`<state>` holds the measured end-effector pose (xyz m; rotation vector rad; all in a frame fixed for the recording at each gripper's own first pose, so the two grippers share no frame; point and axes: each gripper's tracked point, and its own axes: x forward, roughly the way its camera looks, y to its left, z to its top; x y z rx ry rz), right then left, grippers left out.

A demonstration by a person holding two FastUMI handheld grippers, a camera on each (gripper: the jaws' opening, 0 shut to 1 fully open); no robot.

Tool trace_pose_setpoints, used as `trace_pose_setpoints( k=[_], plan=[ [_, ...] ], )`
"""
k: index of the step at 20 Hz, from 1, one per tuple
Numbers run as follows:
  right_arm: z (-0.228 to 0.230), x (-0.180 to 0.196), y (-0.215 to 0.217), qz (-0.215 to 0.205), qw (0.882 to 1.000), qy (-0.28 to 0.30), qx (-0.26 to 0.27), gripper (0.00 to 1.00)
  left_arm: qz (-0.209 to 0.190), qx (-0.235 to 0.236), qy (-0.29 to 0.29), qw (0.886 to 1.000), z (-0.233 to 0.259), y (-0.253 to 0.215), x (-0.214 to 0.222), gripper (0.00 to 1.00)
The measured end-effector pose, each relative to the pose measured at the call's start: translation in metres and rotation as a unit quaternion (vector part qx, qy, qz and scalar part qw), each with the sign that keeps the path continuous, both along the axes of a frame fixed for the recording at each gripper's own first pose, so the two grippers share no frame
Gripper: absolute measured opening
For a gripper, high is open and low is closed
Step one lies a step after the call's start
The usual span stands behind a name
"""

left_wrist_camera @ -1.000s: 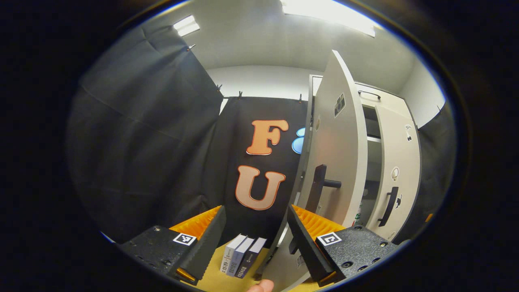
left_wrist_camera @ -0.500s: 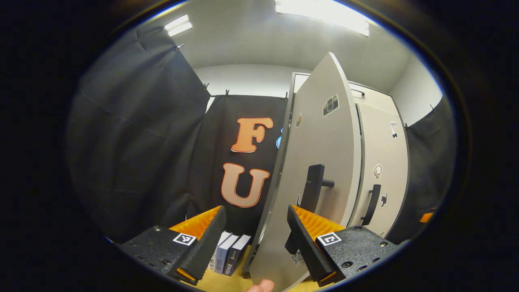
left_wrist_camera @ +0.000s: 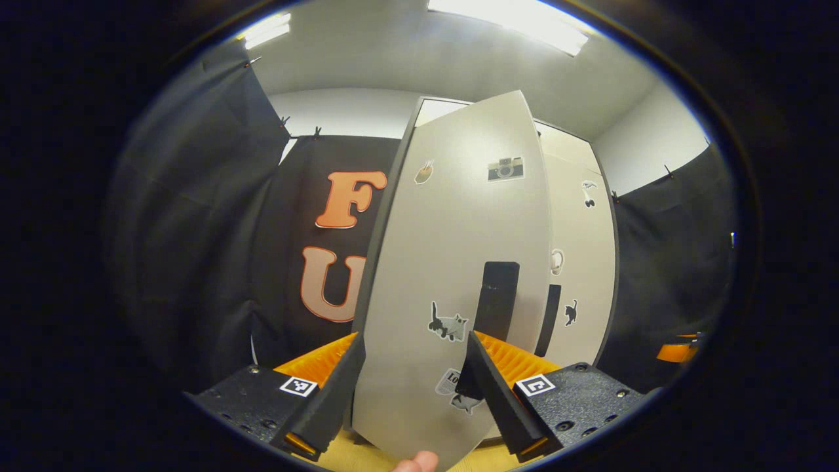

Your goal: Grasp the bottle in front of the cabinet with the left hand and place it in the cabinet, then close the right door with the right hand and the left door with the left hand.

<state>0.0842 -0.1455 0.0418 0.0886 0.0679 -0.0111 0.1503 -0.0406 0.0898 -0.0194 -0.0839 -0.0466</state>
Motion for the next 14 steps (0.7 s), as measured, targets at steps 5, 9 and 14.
trace_pose_setpoints(
  k=[5, 9, 14],
  plan=[
    [-0.003, -0.006, -0.012, -0.019, 1.000, 0.006, 0.008, 0.98, -0.023, 0.011, -0.001, 1.000, -0.004, -0.023, 0.015, 0.95],
    [-0.003, -0.009, -0.020, -0.033, 0.999, 0.008, 0.006, 0.98, -0.037, 0.006, 0.022, 0.999, -0.023, -0.036, 0.031, 0.95],
    [-0.005, -0.013, -0.034, -0.053, 0.999, 0.011, 0.006, 0.98, -0.054, 0.014, 0.047, 0.997, -0.049, -0.052, 0.051, 0.95]
  ],
)
